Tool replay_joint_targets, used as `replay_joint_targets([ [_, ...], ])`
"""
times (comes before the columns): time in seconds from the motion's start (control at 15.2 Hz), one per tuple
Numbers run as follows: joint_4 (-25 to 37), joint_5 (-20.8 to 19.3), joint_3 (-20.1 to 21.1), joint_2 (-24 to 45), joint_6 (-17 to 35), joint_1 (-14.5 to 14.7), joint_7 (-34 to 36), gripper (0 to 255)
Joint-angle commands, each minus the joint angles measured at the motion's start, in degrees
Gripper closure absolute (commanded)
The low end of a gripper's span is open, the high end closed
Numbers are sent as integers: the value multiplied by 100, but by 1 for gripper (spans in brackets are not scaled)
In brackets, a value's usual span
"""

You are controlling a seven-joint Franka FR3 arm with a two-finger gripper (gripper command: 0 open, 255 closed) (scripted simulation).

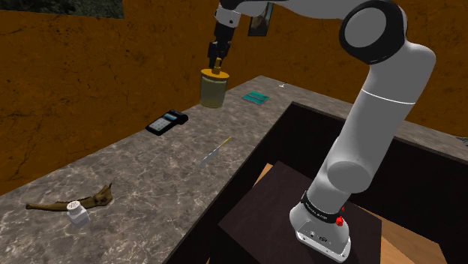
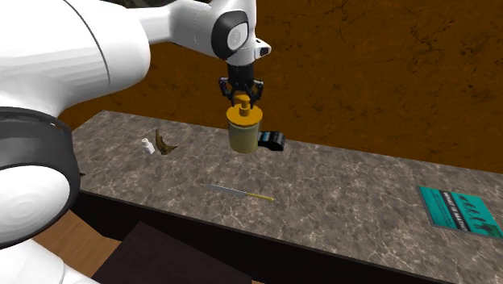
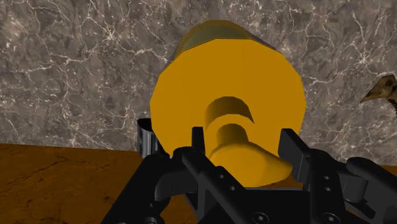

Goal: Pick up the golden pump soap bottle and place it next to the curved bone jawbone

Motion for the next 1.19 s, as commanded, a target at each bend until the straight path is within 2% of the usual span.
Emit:
replay_joint_targets([
  [0.0, -76, -56, 116, -78, 23, 136, 262, 255],
  [0.59, -225, -273, 698, -197, 123, 759, 1505, 255],
  [1.12, 133, -457, 1195, 88, 76, 1304, 2586, 255],
])
